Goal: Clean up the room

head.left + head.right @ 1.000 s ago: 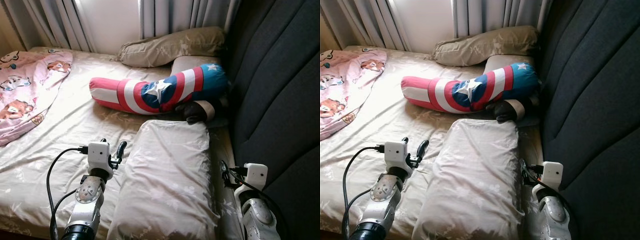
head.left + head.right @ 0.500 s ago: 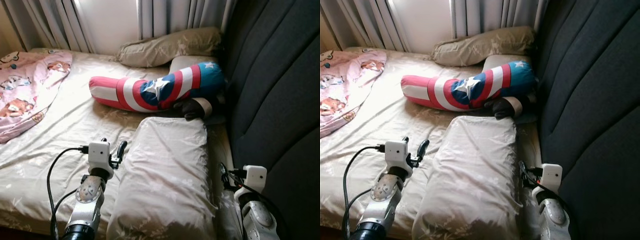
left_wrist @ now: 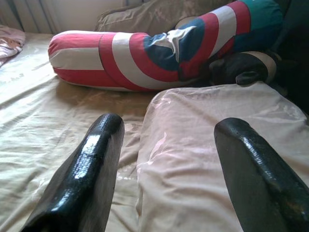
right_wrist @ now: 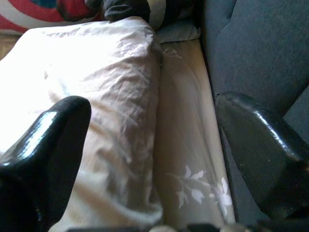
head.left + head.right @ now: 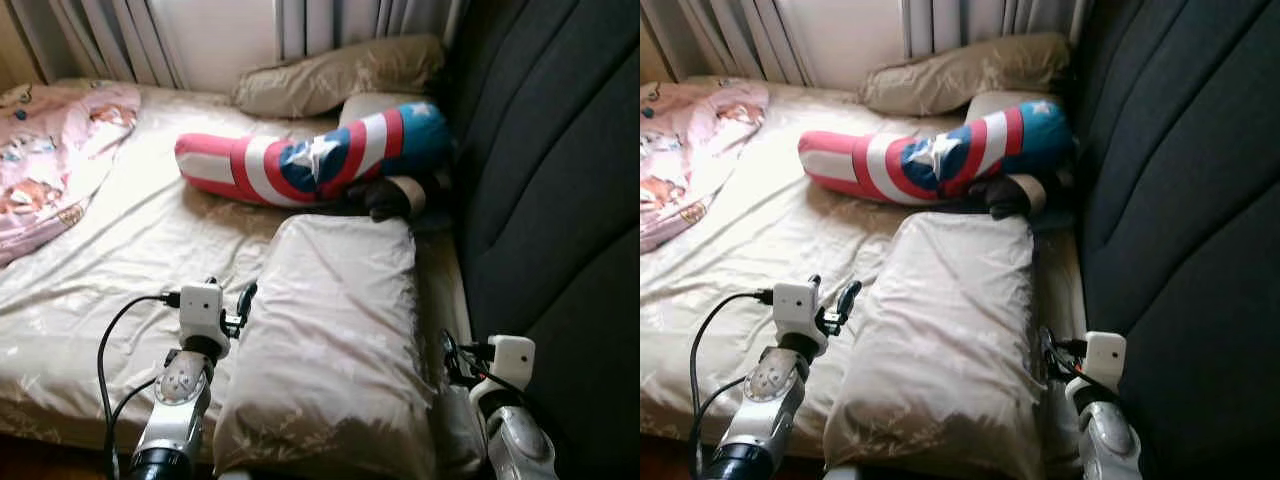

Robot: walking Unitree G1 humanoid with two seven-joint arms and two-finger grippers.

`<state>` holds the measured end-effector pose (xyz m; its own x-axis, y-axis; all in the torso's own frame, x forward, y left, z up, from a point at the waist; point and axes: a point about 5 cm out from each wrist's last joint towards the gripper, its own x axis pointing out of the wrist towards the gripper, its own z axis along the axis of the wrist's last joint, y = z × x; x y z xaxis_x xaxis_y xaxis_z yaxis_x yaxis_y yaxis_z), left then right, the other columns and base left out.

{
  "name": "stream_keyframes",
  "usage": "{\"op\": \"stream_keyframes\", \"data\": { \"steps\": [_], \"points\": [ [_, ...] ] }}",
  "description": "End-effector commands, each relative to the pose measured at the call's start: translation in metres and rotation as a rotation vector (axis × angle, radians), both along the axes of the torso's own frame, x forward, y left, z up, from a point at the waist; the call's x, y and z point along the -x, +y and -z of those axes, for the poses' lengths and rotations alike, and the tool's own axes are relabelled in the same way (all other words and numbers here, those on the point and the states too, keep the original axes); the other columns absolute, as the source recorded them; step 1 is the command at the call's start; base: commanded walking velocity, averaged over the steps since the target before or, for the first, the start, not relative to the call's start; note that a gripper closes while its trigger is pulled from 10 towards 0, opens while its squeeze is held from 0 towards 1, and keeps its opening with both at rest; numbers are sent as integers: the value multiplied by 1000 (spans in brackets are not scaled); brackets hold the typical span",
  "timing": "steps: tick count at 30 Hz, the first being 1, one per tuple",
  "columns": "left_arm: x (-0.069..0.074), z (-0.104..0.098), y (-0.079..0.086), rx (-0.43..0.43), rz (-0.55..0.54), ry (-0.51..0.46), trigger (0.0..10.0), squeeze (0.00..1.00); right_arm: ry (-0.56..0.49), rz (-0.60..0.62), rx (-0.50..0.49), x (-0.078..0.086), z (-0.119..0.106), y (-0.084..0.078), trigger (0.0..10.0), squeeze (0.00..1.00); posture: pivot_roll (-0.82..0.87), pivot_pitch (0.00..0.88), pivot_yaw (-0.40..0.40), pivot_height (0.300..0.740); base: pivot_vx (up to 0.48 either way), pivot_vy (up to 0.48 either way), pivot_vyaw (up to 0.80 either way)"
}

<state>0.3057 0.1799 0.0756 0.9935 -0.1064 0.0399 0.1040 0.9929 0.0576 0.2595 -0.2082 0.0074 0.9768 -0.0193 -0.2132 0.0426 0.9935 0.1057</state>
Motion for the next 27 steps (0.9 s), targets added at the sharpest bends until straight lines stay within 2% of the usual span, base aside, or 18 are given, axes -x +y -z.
{"op": "stream_keyframes", "data": {
  "steps": [1, 18, 27],
  "points": [
    [1, 3, 1, -27, 9, 20, 10000, 0, -20, 3, -6, -2, -4, -1, 10000, 0, 13, 49, -58, 656, 0, 0, 0],
    [0, 2, 1, -25, 17, 24, 10000, 0, -17, 0, -19, 0, -2, 3, 10000, 0, 14, 52, -46, 656, 0, 0, 0],
    [2, 5, -3, -15, 54, 44, 10000, 0, -14, 9, -19, 0, -1, 3, 10000, 0, 14, 57, -42, 656, 0, 0, 0]
  ]
}}
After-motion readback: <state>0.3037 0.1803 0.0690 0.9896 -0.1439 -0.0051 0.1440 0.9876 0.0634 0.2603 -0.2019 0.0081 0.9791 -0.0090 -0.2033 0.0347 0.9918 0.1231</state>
